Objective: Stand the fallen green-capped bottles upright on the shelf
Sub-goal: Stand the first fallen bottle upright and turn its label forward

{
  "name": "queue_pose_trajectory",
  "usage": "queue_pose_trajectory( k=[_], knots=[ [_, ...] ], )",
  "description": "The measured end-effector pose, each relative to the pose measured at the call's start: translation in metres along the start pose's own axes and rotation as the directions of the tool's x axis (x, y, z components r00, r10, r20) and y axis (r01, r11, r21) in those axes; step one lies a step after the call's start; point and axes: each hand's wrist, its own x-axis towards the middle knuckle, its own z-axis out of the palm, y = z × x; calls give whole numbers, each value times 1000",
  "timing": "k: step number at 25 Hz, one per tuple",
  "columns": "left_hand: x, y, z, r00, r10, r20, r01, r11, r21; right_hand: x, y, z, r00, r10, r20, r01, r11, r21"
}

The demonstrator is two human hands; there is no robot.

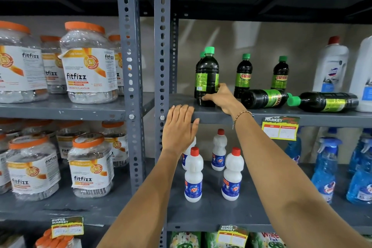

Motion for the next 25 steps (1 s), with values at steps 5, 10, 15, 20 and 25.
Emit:
queue_pose_trajectory(
  k=[5, 10, 15, 20, 25],
  knots=[
    [0, 0, 1, 1000, 1, 22, -1, 1000, -2, 1, -1, 1, 1000, -20, -6, 20, 999, -43],
    [0, 0, 0, 1000, -1, 7, 1, 1000, -4, -1, 0, 2, 998, -45, -53, 41, 996, -76],
    [0, 1, -1, 1000, -2, 12, 2, 1000, -13, 1, 0, 2, 999, -38, 2, 38, 998, -59],
    [0, 1, -1, 1000, -1, 17, 2, 1000, -10, 2, 0, 2, 1000, -21, 21, 21, 1000, -21],
    [0, 0, -3, 1000, -8, 25, 9, 1000, -18, 4, 1, 3, 1000, 4, 28, -3, 1000, -3]
  ],
)
